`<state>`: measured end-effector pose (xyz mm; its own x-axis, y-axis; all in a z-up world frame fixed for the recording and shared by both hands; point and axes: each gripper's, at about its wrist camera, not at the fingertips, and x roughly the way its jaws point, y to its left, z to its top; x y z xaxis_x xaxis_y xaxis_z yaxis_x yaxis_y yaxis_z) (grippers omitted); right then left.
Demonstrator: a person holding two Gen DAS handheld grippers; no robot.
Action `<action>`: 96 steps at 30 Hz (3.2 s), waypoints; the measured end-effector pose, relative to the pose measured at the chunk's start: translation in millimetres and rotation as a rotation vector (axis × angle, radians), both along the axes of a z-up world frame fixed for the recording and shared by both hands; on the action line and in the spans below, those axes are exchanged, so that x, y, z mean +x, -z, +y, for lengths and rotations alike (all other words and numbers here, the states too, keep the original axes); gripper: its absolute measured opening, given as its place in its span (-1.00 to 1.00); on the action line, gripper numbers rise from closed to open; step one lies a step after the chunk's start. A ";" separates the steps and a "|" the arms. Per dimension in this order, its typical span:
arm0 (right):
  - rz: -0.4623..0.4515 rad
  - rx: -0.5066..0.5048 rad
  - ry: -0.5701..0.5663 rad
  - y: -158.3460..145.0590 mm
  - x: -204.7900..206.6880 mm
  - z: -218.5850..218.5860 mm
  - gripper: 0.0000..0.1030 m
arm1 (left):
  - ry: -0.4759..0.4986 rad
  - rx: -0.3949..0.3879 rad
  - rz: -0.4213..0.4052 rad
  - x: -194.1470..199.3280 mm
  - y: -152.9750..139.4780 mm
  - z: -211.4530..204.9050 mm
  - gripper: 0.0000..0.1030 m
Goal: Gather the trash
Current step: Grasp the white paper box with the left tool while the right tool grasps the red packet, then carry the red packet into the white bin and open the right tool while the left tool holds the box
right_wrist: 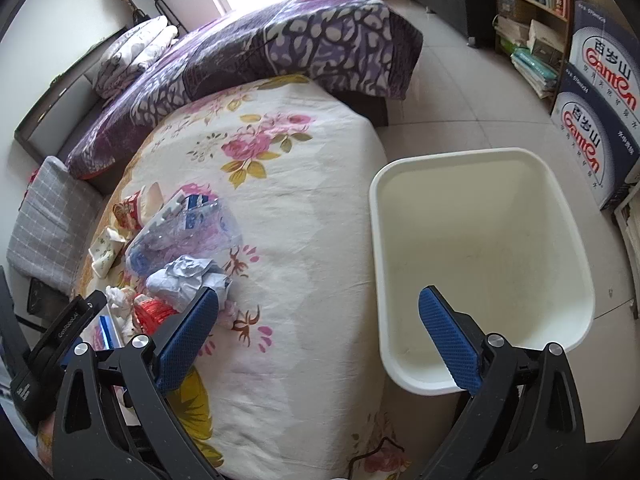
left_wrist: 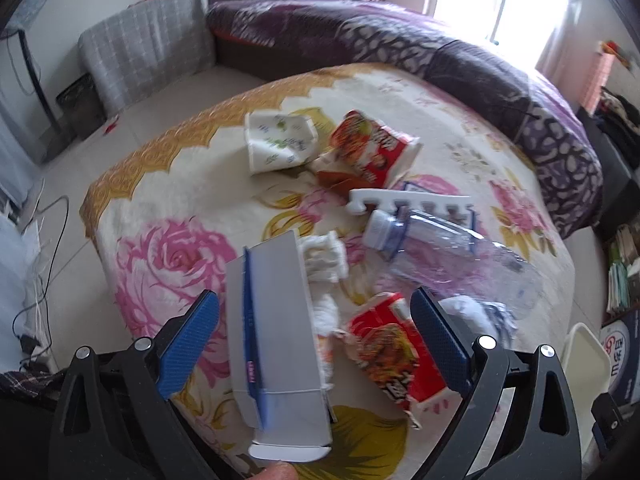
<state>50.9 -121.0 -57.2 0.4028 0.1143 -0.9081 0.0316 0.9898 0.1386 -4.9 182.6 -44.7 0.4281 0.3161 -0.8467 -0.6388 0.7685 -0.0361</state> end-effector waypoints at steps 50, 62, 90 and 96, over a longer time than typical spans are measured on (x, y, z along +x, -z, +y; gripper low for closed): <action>-0.160 0.175 -0.716 -10.4 7.6 170.9 0.03 | 0.052 -0.405 -0.014 -13.8 37.5 99.8 -0.29; -0.333 0.204 -0.487 -57.1 19.9 115.2 0.05 | 0.228 -0.247 -0.194 8.6 -15.3 42.7 -0.29; -0.252 0.130 0.318 -51.2 25.5 -118.4 0.83 | 0.721 -0.276 -0.141 60.9 -8.9 -163.7 -0.29; -0.335 0.109 0.385 -73.1 13.5 -143.3 0.86 | 0.842 -0.287 -0.098 65.6 -3.9 -219.2 -0.28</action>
